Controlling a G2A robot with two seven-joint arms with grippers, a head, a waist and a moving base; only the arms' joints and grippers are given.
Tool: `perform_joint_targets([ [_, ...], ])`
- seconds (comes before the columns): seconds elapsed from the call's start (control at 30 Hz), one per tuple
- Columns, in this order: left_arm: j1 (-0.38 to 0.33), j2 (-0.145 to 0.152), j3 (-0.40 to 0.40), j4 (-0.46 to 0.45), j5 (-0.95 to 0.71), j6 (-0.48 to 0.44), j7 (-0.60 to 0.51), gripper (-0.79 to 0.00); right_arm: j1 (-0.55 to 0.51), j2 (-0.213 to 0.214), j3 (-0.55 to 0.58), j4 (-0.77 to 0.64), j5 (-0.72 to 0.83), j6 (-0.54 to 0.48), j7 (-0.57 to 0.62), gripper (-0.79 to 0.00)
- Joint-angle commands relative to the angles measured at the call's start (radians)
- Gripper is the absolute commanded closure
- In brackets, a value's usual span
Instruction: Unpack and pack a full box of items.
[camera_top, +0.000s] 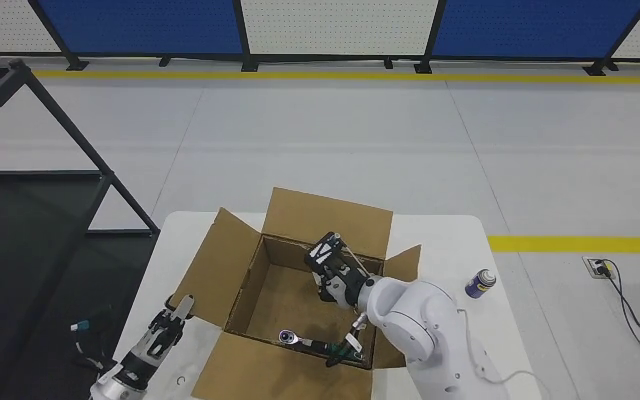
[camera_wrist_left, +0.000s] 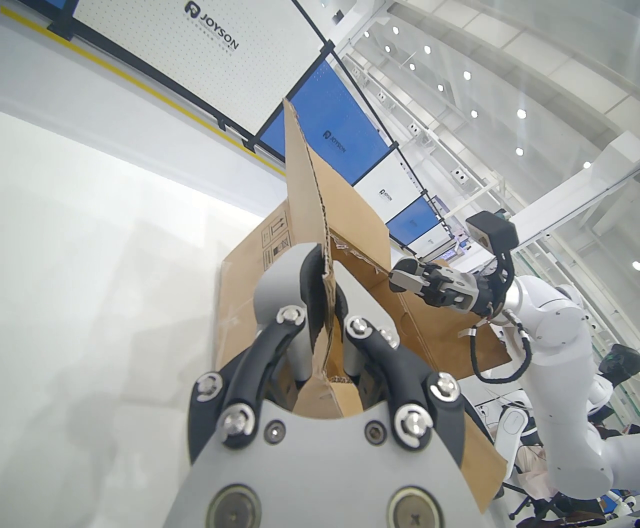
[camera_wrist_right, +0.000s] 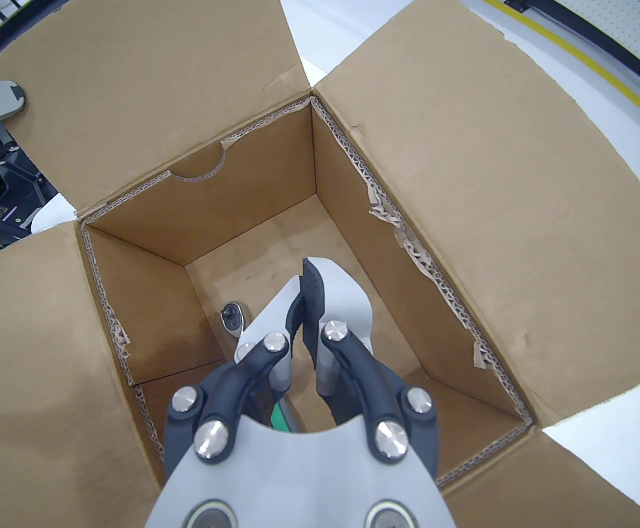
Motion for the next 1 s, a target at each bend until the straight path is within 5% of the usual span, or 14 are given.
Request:
perform_joint_targets([
  [0.0,0.009,-0.001,0.0,-0.004,-0.001,-0.002,0.0,0.0,0.006,0.001,-0.002,0.003,0.002,0.002,0.002,0.0],
  [0.43,0.082,-0.003,-0.016,-0.039,-0.011,-0.017,0.004,-0.015,0.07,0.002,-0.027,0.062,0.029,0.017,0.021,0.0],
  [0.5,0.094,-0.003,-0.024,-0.047,-0.02,-0.018,0.001,-0.169,0.08,0.001,-0.031,0.068,0.035,0.021,0.026,-0.034],
  [0.53,0.1,-0.003,-0.029,-0.051,-0.026,-0.018,-0.001,-0.314,0.085,0.001,-0.033,0.071,0.038,0.023,0.028,-0.148],
  [0.6,0.11,-0.003,-0.039,-0.055,-0.044,-0.017,-0.008,-0.382,0.094,0.001,-0.037,0.078,0.042,0.027,0.032,-0.249],
  [0.7,0.116,-0.002,-0.057,-0.058,-0.072,-0.012,-0.023,-0.785,0.104,0.001,-0.043,0.087,0.045,0.032,0.04,-0.292],
  [0.9,0.121,0.001,-0.094,-0.08,-0.19,-0.007,-0.062,-0.785,0.11,0.007,-0.039,0.069,0.071,0.01,0.078,-0.379],
  [0.97,0.117,0.001,-0.116,-0.097,-0.273,-0.007,-0.07,-0.785,0.108,0.011,-0.036,0.053,0.082,-0.012,0.106,-0.514],
])
